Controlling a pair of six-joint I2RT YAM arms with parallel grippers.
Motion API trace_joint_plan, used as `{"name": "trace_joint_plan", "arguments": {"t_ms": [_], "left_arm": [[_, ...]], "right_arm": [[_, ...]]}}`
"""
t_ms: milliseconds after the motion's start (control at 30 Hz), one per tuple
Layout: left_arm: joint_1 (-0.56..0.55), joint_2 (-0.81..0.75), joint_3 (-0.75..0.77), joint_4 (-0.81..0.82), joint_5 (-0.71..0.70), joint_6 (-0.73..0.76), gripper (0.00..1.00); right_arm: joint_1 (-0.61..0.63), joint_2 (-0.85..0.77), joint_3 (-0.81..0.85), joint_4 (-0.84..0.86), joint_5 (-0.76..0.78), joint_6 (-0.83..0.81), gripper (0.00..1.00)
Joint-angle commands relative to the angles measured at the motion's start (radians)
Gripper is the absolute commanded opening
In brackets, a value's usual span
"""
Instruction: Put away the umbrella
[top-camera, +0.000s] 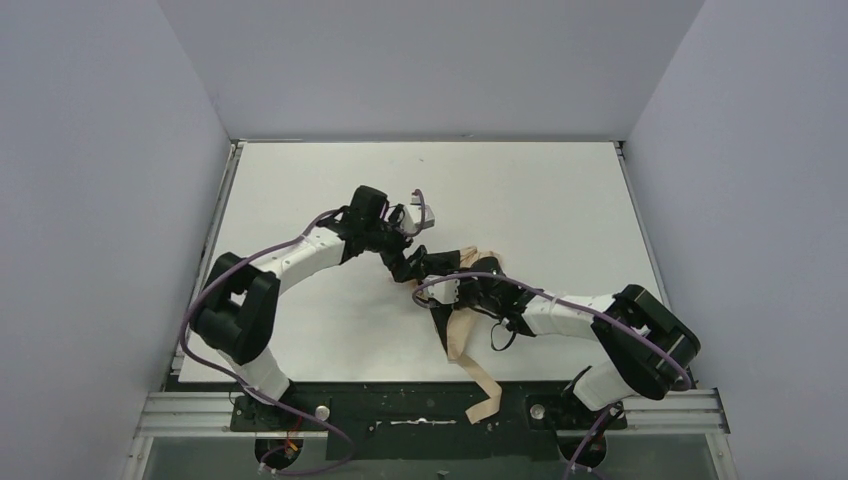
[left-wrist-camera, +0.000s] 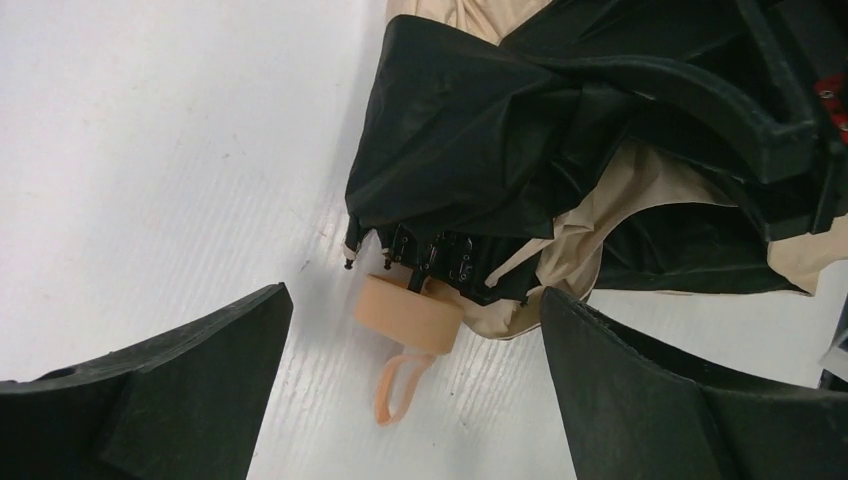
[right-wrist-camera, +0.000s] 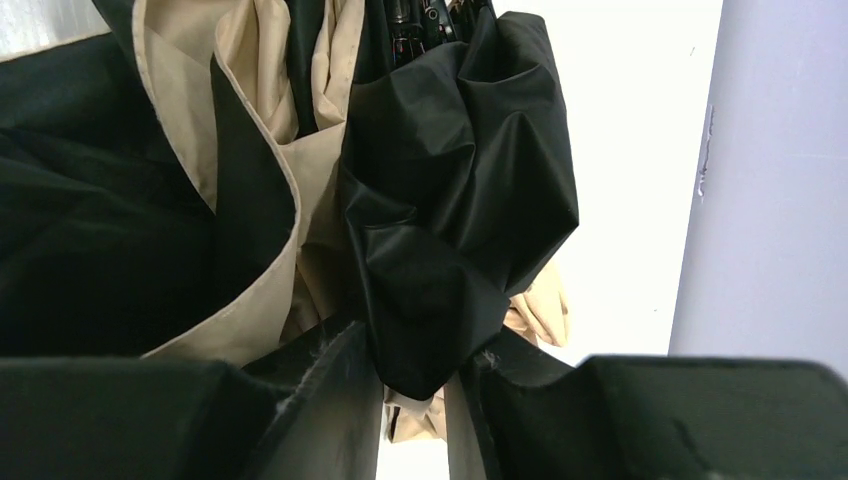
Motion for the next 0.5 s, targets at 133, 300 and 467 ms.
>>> {"name": "trace_joint_plan", "arguments": {"t_ms": [133,300,467], "left_arm": [[0.008,0.151,0.15,-0.128,0.202,0.047,0.94],[0.008,0.218,0.174,-0.115,0.214,0.038,0.95],[0.0,0.259,0.165,-0.095,0.232,0.024,0.95]], "right_arm": [[0.035,-0.031,-0.021,0.069,0.011,0.003,0.11],[0.046,-0.029,-0.024,0.066,0.011,0.011,0.11],[0.046,-0.024,-0.024,0.072,0.018,0.019,0.11]]}}
